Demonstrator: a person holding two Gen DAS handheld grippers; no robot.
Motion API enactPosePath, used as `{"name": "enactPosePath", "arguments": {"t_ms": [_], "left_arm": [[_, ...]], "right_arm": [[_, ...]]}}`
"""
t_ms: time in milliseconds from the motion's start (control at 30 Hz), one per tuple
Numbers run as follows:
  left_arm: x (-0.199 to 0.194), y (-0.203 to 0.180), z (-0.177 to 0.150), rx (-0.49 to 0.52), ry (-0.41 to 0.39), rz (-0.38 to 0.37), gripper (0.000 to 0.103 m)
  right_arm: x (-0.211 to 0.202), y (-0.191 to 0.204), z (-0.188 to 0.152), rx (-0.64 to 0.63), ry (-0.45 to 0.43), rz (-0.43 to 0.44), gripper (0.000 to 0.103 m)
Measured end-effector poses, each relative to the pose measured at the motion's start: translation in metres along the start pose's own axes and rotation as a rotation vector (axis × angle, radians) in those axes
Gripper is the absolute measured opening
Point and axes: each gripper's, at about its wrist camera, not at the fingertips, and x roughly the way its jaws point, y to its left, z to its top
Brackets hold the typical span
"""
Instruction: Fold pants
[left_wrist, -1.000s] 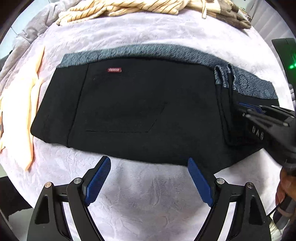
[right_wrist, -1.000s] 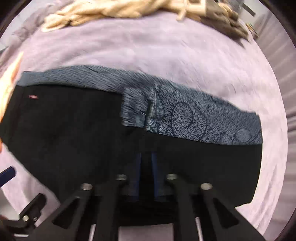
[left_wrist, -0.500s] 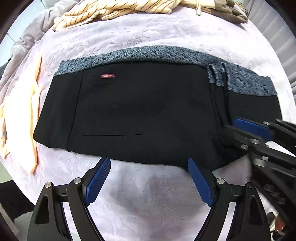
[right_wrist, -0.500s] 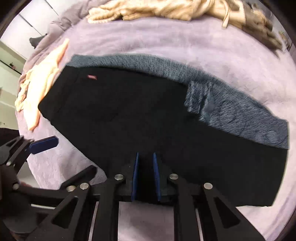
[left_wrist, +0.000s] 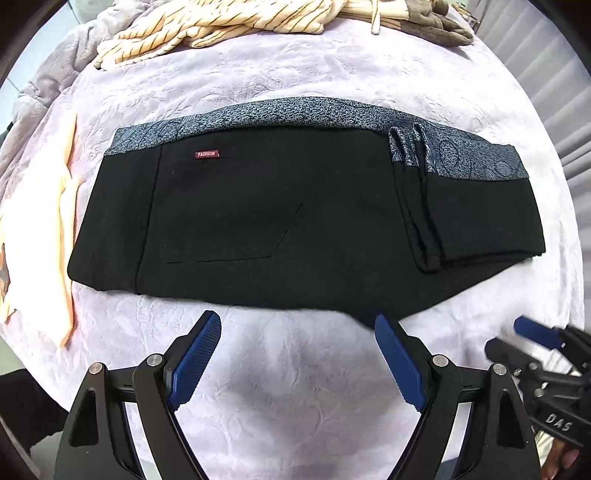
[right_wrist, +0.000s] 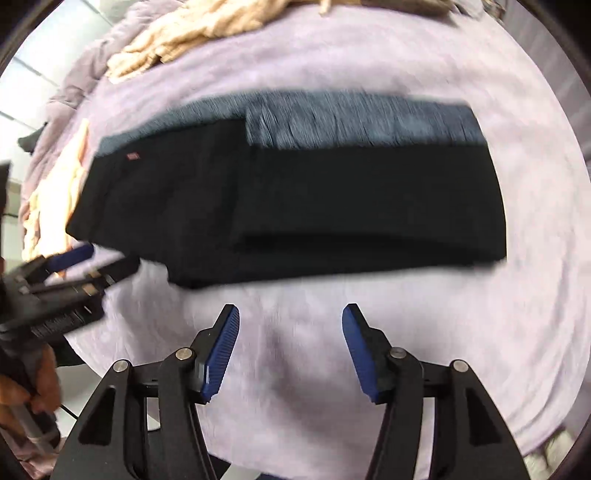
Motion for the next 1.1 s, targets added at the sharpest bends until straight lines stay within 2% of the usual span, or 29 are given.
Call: {"name": "enactPosePath", "arguments": {"t_ms": [233, 433, 667, 833, 933, 1033, 1100], "left_arm": [[0.005, 0.021, -0.012, 0.042, 0.012, -0.036, 0.086], [-0.009, 0.045, -0.032, 0.054, -0.01, -0.04, 0.086], [-0.003, 0.071, -0.059, -0.092, 0.002, -0.042, 0.086], [-0.017, 0.074, -0.082, -0.167, 0.0, -0.068, 0.086], [-0.027, 0.071, -0.093, -0.17, -0.008, -0.043, 0.086], [-0.04, 0.073, -0.102, -0.185, -0.033, -0.052, 0.086], [-0.043, 0.079, -0.101, -0.193, -0.045, -0.045, 0.086]], "right_arm": [[0.003, 0.013, -0.016, 0.097, 0.013, -0.03, 0.062], [0.002, 0.046, -0.018, 0.095, 0.003, -0.011, 0.063], [-0.004, 0.076, -0.02, -0.037, -0.005, -0.04, 0.063], [-0.013, 0.07, -0.032, -0.067, -0.027, -0.036, 0.063], [-0.023, 0.057, -0.047, -0.032, -0.061, -0.012, 0.063], [-0.022, 0.035, -0.067, 0.004, -0.045, 0.0, 0.063], [-0.019, 0.023, -0.077, 0.015, -0.023, -0.026, 0.063]]}}
